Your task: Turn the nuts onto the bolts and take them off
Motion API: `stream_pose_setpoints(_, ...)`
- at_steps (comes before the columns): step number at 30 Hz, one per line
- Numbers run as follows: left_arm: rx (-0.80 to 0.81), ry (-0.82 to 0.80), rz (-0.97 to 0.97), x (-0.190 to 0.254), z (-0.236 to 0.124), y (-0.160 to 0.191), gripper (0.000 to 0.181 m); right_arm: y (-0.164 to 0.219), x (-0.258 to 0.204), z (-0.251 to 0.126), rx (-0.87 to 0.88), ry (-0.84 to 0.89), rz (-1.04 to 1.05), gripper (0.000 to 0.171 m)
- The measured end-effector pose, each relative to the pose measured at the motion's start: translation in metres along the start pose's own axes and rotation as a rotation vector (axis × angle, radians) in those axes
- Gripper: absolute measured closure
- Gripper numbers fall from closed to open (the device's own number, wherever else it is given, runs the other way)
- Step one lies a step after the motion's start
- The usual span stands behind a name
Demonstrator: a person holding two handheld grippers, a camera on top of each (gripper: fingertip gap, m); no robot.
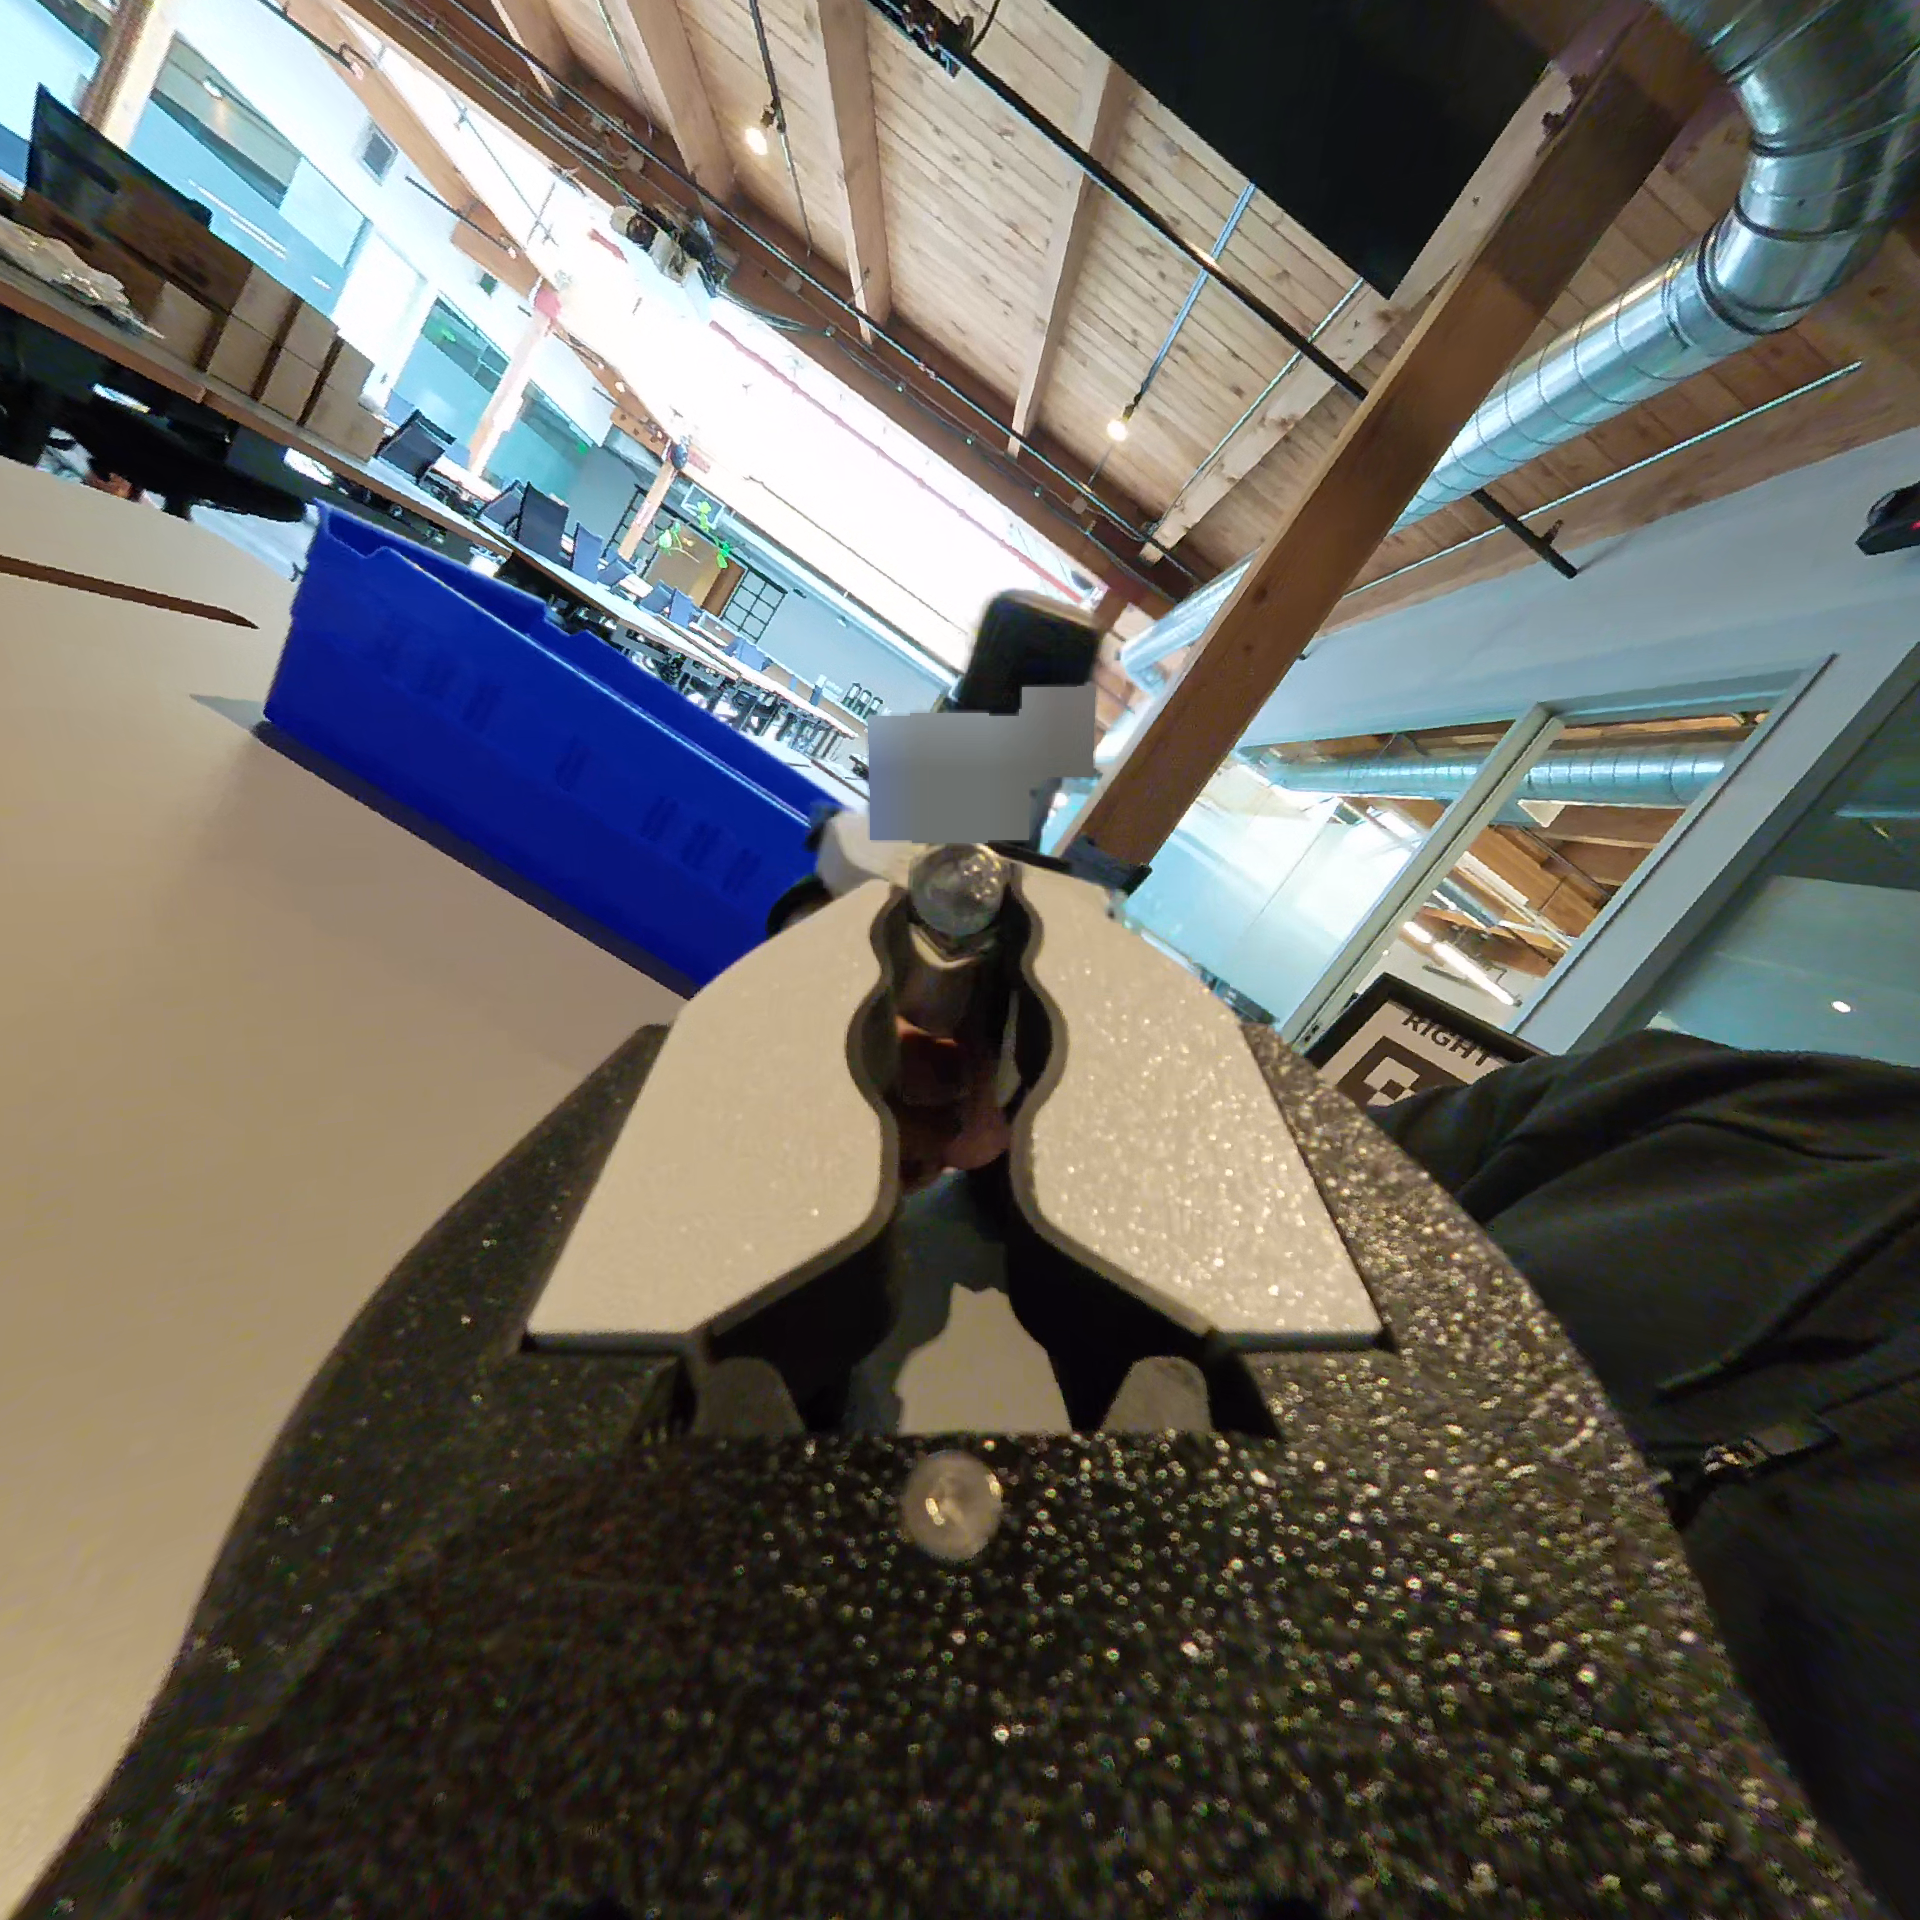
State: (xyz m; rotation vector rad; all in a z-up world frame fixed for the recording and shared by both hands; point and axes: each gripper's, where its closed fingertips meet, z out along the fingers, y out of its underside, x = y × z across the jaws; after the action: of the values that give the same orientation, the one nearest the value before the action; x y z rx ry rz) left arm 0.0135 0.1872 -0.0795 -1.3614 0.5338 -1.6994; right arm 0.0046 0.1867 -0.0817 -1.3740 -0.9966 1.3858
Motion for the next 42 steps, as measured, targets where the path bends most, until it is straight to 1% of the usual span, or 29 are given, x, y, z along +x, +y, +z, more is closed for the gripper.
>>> stream_pose_setpoints(2,-0.003,0.0,0.007,0.001,0.001,0.001,0.164,-0.003,-0.003,-0.002,0.052,-0.139,0.223,0.153)
stream_pose_setpoints(3,-0.003,-0.007,0.006,0.0,0.001,0.001,0.164,-0.005,-0.002,-0.003,0.077,-0.174,0.274,0.147)
stream_pose_setpoints(4,-0.001,-0.017,0.003,-0.002,0.0,0.0,0.164,-0.007,0.0,-0.003,0.092,-0.168,0.278,0.138)
stream_pose_setpoints(5,0.009,-0.02,0.0,-0.003,-0.001,-0.001,0.164,-0.008,0.004,-0.004,0.093,-0.128,0.234,0.131)
stream_pose_setpoints(7,0.031,-0.018,-0.008,-0.003,-0.004,-0.004,0.165,-0.008,0.01,-0.005,0.069,-0.011,0.062,0.122)
stream_pose_setpoints(12,0.031,-0.013,-0.017,-0.003,-0.003,-0.004,0.165,-0.012,0.015,-0.009,-0.006,0.253,-0.424,0.126)
stream_pose_setpoints(16,0.037,-0.007,-0.026,-0.003,-0.004,-0.004,0.165,-0.006,0.005,-0.005,-0.078,0.318,-0.73,0.133)
stream_pose_setpoints(18,0.037,-0.006,-0.027,-0.003,-0.004,-0.004,0.165,0.0,0.002,-0.001,-0.113,0.328,-0.809,0.134)
stream_pose_setpoints(20,0.03,0.0,-0.028,-0.002,-0.003,-0.003,0.165,0.005,0.003,0.002,-0.149,0.35,-0.838,0.134)
stream_pose_setpoints(21,0.024,0.004,-0.03,-0.002,-0.002,-0.002,0.165,0.007,0.006,0.003,-0.166,0.372,-0.846,0.136)
stream_pose_setpoints(24,0.009,0.013,-0.028,0.0,0.0,0.0,0.165,0.009,0.013,0.002,-0.185,0.421,-0.837,0.153)
stream_pose_setpoints(26,0.005,0.006,-0.023,-0.001,0.0,0.0,0.165,0.01,0.012,0.003,-0.182,0.377,-0.737,0.153)
stream_pose_setpoints(28,0.003,0.002,-0.02,-0.001,-0.001,0.001,0.165,0.013,0.01,0.004,-0.16,0.279,-0.539,0.153)
stream_pose_setpoints(32,-0.014,-0.01,0.005,-0.001,0.001,0.002,0.165,0.013,-0.001,0.004,-0.073,-0.032,0.019,0.153)
stream_pose_setpoints(33,-0.014,-0.012,0.009,-0.001,0.002,0.002,0.164,0.011,-0.004,0.003,-0.046,-0.098,0.118,0.153)
stream_pose_setpoints(34,-0.011,-0.014,0.009,-0.001,0.002,0.002,0.164,0.01,-0.004,0.002,-0.025,-0.133,0.167,0.152)
stream_pose_setpoints(35,-0.009,-0.024,0.005,-0.003,0.001,0.002,0.164,0.008,-0.003,0.002,-0.009,-0.127,0.161,0.146)
stream_pose_setpoints(36,-0.001,-0.036,0.001,-0.005,-0.001,0.001,0.165,0.007,0.0,0.002,-0.005,-0.088,0.111,0.137)
stream_pose_setpoints(37,0.014,-0.038,-0.005,-0.006,-0.003,-0.002,0.162,0.006,0.003,0.002,-0.018,-0.036,0.032,0.129)
stream_pose_setpoints(39,0.039,-0.03,-0.02,-0.006,-0.005,-0.005,0.165,0.007,0.007,0.002,-0.068,0.073,-0.166,0.118)
stream_pose_setpoints(42,0.032,-0.023,-0.034,-0.006,-0.005,-0.003,0.165,0.007,0.01,0.001,-0.121,0.217,-0.453,0.12)
